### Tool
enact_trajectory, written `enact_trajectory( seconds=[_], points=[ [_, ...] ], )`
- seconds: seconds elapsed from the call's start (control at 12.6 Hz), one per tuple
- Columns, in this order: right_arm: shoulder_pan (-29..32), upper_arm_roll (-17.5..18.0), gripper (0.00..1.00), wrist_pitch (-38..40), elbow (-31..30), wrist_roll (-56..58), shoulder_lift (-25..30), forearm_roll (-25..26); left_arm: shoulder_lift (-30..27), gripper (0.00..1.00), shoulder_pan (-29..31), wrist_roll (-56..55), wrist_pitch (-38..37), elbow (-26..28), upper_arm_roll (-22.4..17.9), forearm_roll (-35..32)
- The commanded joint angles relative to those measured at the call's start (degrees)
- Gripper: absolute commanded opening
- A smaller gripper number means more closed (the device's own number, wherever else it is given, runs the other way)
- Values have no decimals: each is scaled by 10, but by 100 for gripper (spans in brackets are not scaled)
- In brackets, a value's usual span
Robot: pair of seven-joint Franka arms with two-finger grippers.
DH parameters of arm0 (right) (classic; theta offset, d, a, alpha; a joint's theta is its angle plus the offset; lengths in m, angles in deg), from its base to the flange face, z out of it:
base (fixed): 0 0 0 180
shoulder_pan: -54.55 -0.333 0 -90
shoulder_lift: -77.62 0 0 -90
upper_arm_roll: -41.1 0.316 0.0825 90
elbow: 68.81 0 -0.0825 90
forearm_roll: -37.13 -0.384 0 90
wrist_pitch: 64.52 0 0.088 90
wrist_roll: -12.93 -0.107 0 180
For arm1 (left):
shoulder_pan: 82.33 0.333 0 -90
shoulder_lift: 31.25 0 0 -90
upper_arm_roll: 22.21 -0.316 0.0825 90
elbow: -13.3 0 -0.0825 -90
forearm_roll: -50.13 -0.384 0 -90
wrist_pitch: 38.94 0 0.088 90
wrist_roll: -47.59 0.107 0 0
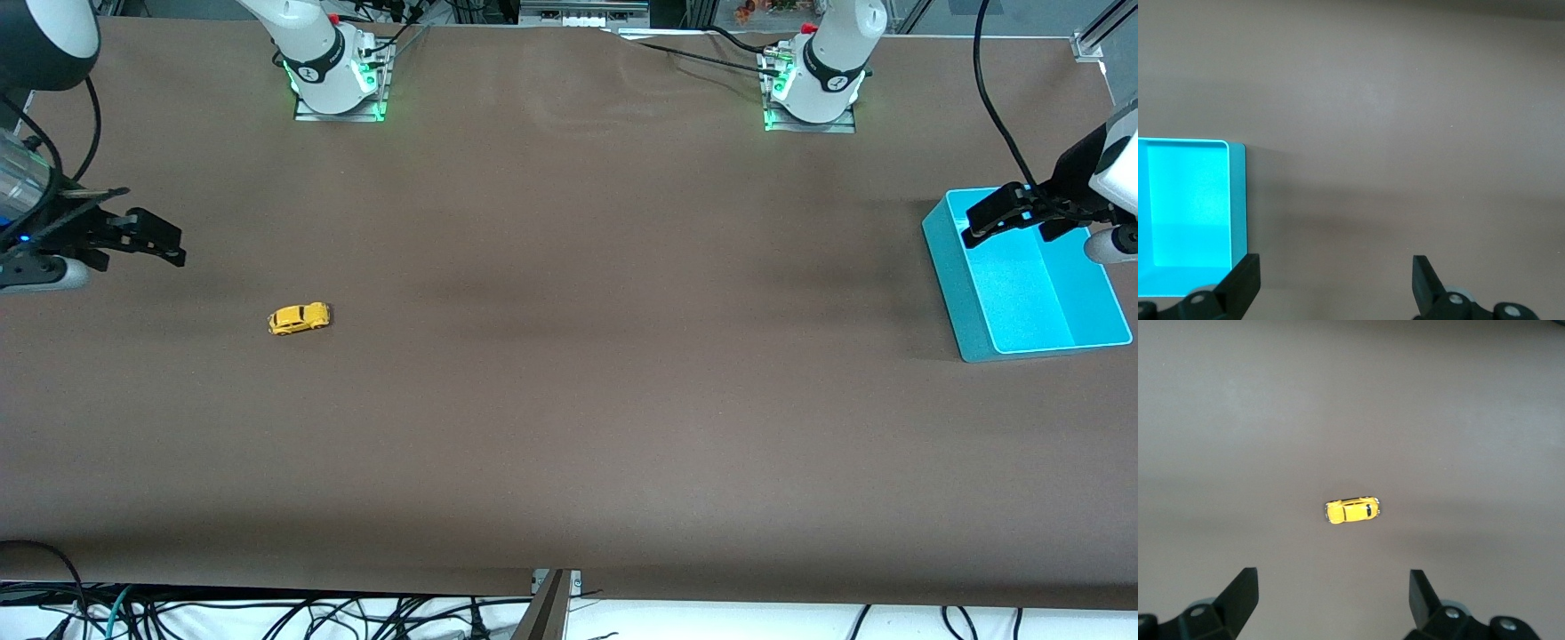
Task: Wind and store yellow beetle car
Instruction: 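Move the right gripper toward the yellow beetle car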
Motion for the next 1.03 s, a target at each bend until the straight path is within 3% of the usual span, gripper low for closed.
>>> enact_trajectory(
  seconds=[0.0, 0.48, 0.95],
  points=[
    [-18, 3, 100, 8, -2, 5, -20, 5, 9, 100, -2, 8, -3, -17, -2, 12],
    [-63, 6, 100, 52, 0, 21, -40, 1, 9, 100, -2, 8, -3, -18, -2, 11],
    [-59, 3, 100, 59, -5, 289, -67, 74, 9, 100, -2, 8, -3, -18, -2, 11]
  ],
)
